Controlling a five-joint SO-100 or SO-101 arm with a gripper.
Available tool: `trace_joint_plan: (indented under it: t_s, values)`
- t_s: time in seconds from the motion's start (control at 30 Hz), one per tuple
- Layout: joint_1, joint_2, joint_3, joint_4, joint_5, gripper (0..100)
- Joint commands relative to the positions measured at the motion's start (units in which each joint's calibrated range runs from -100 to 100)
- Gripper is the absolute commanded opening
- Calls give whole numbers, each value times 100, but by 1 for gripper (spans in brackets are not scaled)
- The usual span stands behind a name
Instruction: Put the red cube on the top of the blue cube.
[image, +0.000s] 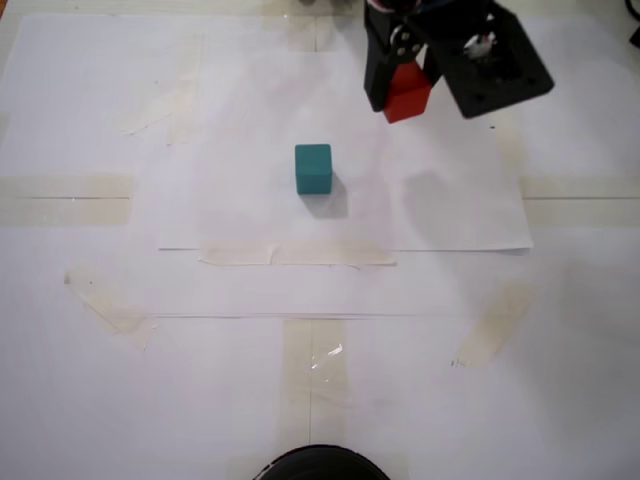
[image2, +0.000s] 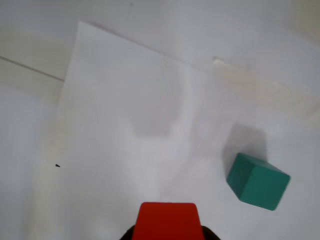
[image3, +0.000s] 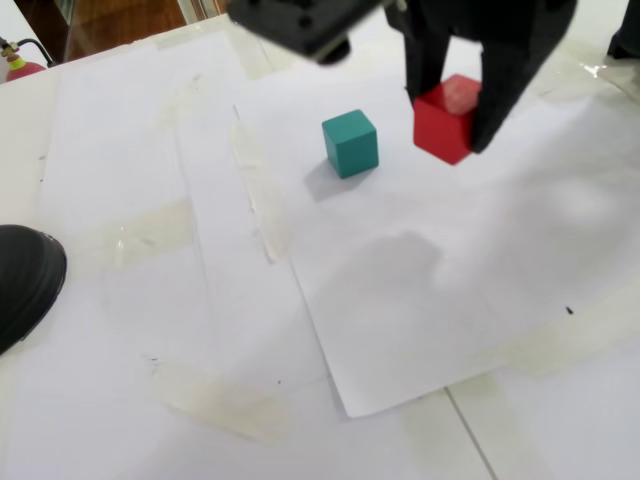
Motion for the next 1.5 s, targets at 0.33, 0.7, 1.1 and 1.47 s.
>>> trace_joint_plan:
  t_s: [0.33, 0.7, 1.1, 1.47]
  values:
    - [941, 318, -2361, 827, 278, 14]
    - [1396, 987, -3169, 1104, 440, 14]
    - [1532, 1468, -3114, 998, 518, 14]
    - [1441, 1434, -2288, 509, 425, 14]
